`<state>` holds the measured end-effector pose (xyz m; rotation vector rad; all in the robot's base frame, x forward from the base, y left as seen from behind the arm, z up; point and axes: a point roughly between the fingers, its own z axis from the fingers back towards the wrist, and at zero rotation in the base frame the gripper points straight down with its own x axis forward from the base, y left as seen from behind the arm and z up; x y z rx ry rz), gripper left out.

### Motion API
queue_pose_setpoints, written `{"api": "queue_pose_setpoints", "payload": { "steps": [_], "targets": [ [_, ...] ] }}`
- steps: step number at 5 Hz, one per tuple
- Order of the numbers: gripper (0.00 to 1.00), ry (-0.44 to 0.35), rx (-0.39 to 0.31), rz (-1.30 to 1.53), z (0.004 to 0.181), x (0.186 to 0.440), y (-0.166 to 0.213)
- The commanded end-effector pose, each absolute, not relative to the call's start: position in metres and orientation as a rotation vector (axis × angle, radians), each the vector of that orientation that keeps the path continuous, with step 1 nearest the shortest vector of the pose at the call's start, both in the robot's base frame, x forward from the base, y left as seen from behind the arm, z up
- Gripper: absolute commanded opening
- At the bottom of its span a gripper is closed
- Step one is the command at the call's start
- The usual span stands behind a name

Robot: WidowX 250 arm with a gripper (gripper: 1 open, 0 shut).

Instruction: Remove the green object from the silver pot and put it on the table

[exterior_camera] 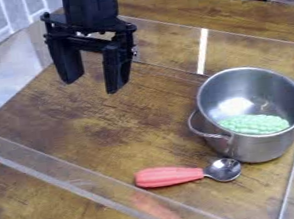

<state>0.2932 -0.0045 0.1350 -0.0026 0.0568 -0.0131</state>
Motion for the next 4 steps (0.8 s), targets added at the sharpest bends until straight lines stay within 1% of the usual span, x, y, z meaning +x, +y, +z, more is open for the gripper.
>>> {"api": "queue_pose_setpoints", "payload": {
  "steps": [1,3,4],
  "targets": [
    [1.0,0.091,-0.007,-0.033,0.126,0.287,-0.002],
    [1.0,0.138,-0.011,-0.042,0.113,0.284,-0.013],
    [1.0,0.147,-0.004,-0.038,0.112,0.289,-0.033]
  ]
}}
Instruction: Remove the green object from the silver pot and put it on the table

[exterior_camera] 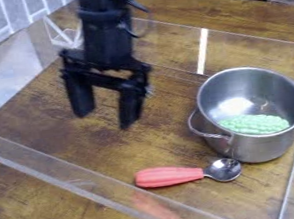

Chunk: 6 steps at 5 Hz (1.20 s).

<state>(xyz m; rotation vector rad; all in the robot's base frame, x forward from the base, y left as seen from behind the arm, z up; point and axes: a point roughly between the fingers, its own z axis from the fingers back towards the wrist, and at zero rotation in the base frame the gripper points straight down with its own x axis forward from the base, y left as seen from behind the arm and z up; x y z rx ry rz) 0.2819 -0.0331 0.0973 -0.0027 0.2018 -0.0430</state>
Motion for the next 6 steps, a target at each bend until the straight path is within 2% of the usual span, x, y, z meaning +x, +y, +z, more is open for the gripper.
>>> {"api": "queue_pose_setpoints", "payload": {
  "steps": [1,2,3,4,5,6],
  "targets": [
    [1.0,0.124,0.022,-0.106,0.113,0.308,-0.083],
    [1.0,0.096,0.055,-0.179,0.114,0.329,-0.134],
    [1.0,0.08,0.085,-0.233,0.108,0.36,-0.16],
    [1.0,0.09,0.092,-0.269,0.094,0.383,-0.153],
    [1.0,0.095,0.094,-0.266,0.099,0.386,-0.135],
    [1.0,0.105,0.09,-0.253,0.096,0.387,-0.132]
  ]
}}
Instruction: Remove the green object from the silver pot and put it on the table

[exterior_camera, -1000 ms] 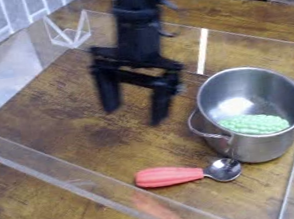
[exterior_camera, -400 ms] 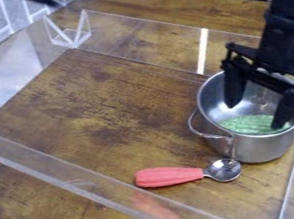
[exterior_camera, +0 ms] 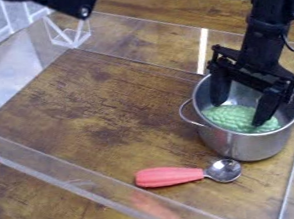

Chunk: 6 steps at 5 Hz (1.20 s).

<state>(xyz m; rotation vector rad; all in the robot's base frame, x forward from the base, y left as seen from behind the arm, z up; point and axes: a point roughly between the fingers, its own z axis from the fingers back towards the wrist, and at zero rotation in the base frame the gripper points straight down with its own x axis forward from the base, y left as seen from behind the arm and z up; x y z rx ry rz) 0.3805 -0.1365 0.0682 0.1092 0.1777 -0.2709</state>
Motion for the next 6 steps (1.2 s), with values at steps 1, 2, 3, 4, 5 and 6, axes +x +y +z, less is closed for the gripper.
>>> {"api": "queue_pose_setpoints", "payload": {
  "steps": [1,2,3,4,5,6],
  "targets": [
    [1.0,0.115,0.086,-0.254,0.091,0.388,-0.136],
    [1.0,0.124,0.085,-0.27,0.078,0.389,-0.141],
    [1.0,0.137,0.082,-0.283,0.065,0.389,-0.145],
    [1.0,0.153,0.076,-0.232,0.058,0.393,-0.136],
    [1.0,0.16,0.063,-0.187,0.057,0.399,-0.127],
    [0.0,0.168,0.063,-0.195,0.058,0.401,-0.129]
  ]
}}
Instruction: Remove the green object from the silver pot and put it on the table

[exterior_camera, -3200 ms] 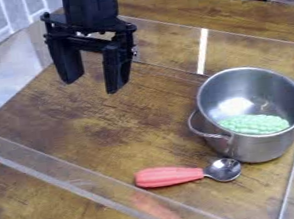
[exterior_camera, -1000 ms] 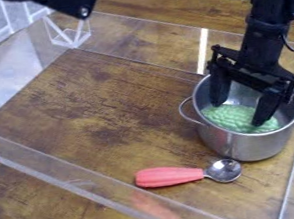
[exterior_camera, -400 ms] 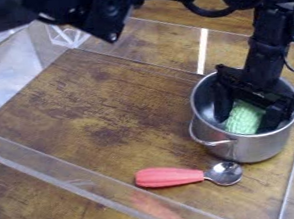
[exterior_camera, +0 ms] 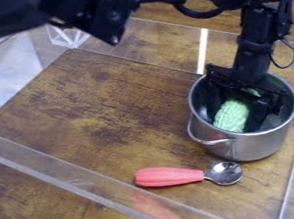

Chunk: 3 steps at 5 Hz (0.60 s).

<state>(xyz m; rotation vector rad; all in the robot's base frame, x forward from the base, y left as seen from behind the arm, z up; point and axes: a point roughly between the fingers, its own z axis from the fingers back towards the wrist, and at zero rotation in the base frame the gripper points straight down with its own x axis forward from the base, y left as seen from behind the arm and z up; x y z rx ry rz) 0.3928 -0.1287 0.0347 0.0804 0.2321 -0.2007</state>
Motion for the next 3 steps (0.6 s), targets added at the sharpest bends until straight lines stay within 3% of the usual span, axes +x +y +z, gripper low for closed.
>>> {"api": "queue_pose_setpoints", "payload": {
  "steps": [1,3],
  "targets": [
    [1.0,0.176,0.069,-0.209,0.059,0.404,-0.134],
    [1.0,0.194,0.058,-0.122,0.053,0.41,-0.153]
  ]
}}
